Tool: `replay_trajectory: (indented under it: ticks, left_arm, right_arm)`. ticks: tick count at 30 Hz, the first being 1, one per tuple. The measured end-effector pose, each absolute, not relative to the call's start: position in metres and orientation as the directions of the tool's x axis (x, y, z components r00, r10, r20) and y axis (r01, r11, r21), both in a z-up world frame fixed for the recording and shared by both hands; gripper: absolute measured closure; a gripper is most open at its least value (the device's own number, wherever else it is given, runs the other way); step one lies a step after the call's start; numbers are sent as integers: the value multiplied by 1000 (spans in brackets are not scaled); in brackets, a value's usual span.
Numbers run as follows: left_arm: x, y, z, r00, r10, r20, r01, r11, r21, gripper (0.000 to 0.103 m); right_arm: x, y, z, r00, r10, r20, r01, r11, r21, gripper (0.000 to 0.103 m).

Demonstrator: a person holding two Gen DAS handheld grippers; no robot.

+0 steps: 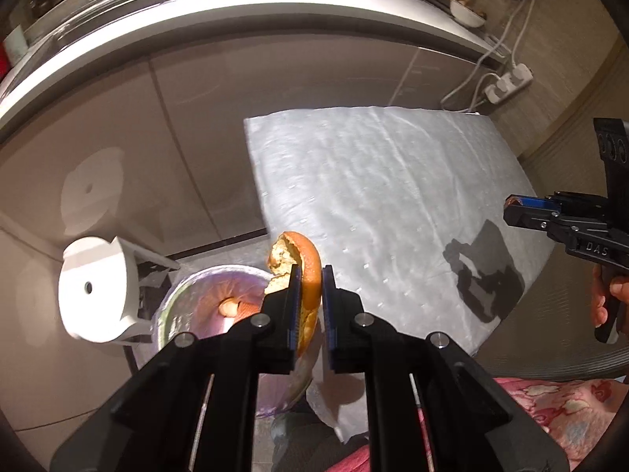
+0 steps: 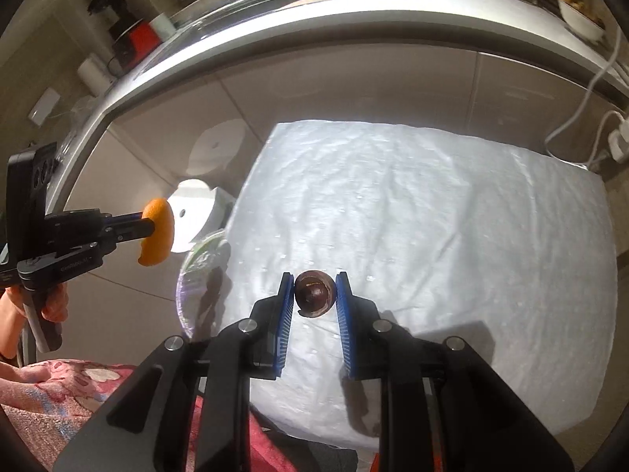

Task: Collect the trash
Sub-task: 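Carry the chestnut over the bin with the right gripper while the left gripper carries the bread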

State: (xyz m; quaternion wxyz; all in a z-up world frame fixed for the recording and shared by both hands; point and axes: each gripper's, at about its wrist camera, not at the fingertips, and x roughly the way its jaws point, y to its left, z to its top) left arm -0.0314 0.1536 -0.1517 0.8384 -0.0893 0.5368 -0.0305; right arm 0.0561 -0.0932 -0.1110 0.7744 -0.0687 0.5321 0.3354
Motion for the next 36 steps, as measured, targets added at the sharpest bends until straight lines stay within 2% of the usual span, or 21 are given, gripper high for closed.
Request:
replay_trajectory:
  ticks: [5,11,22,27,36]
  left_arm:
    - [-64,198,-173,388,-120,-914,-124,976,-181,93]
    - [-89,230,-184,376,-114,-920,-136,975,-177,93]
    - [-104,255,-186,385,-127,-914,-132,973,-191,93]
    - [-103,253,-186,387,-138,-911,-121,972,-199,93]
    - [-113,252,-191,369,-128,-921,-130,974,-187,93]
  right_arm:
    - [32,-17,-121,132,470,-873,-676,687,267,81]
    - [1,57,-138,56,467,-883,-738,615,279,81]
    - [-26,107,-162,36,414,-909,-765,597,242,81]
    - [-27,127,-197,28,344,-939,-781,594,194,81]
    - [-33,155,-269,-35,267,-963,-797,574,188,80]
